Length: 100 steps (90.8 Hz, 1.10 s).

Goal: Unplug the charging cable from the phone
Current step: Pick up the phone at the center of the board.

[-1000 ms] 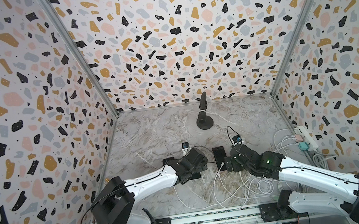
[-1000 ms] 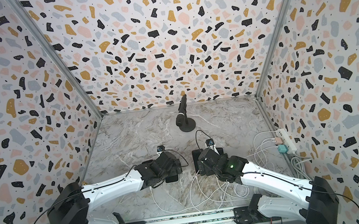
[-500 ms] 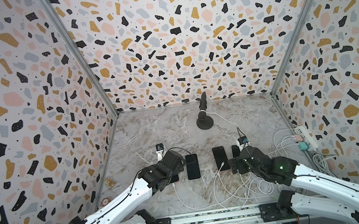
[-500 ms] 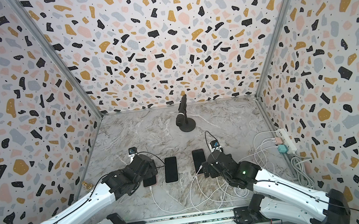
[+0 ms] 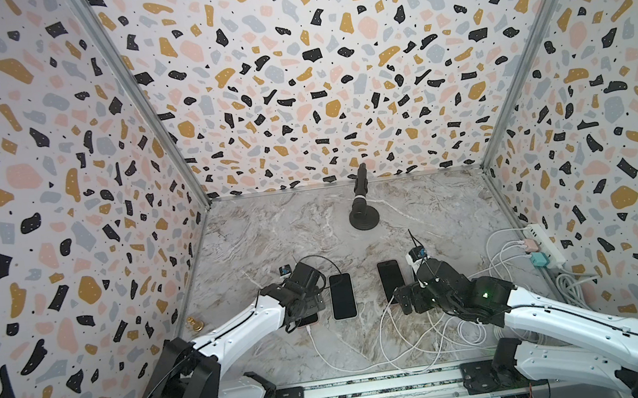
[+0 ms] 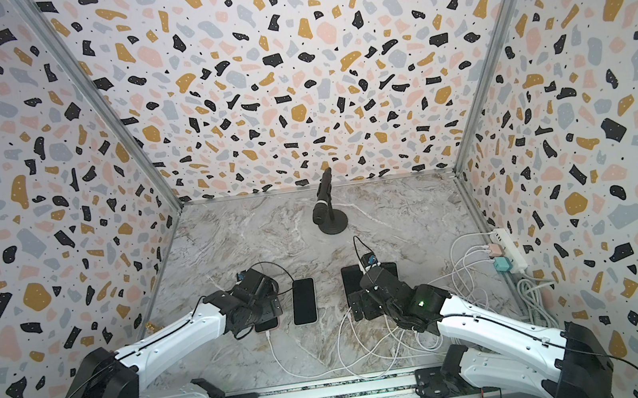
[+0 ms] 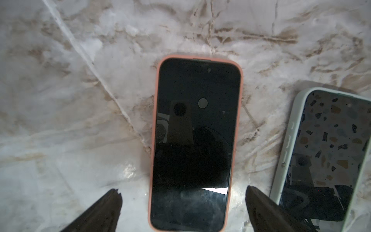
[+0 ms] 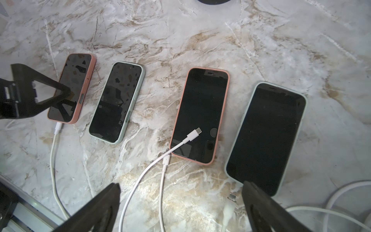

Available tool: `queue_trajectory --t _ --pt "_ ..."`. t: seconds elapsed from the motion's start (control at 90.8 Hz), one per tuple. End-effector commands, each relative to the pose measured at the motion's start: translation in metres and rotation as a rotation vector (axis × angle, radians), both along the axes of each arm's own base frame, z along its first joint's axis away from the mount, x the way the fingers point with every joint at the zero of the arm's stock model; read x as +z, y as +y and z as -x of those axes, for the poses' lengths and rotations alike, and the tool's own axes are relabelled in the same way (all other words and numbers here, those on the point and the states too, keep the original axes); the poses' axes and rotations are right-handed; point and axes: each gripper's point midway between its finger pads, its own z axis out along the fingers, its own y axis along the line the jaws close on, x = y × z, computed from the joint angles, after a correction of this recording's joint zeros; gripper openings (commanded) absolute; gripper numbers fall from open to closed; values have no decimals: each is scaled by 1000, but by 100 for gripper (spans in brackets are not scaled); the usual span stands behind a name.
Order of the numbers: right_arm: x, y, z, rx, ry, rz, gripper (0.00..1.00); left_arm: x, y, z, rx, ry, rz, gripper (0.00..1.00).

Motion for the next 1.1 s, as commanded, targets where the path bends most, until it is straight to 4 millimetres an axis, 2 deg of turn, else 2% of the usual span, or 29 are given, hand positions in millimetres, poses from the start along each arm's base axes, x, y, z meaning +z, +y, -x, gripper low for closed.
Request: queue_trajectory --t 0.0,0.253,0.44,1.09 --pt "-1 4 0 0 9 -28 100 3 -6 -12 8 -9 12 100" --pt "-1 12 3 27 18 -64 100 -7 -11 -15 6 18 9 100" --pt "-1 14 5 36 22 -83 100 -12 -6 -13 12 40 -17 100" --pt "-8 24 10 55 57 -138 100 -32 -6 -3 8 105 -15 84"
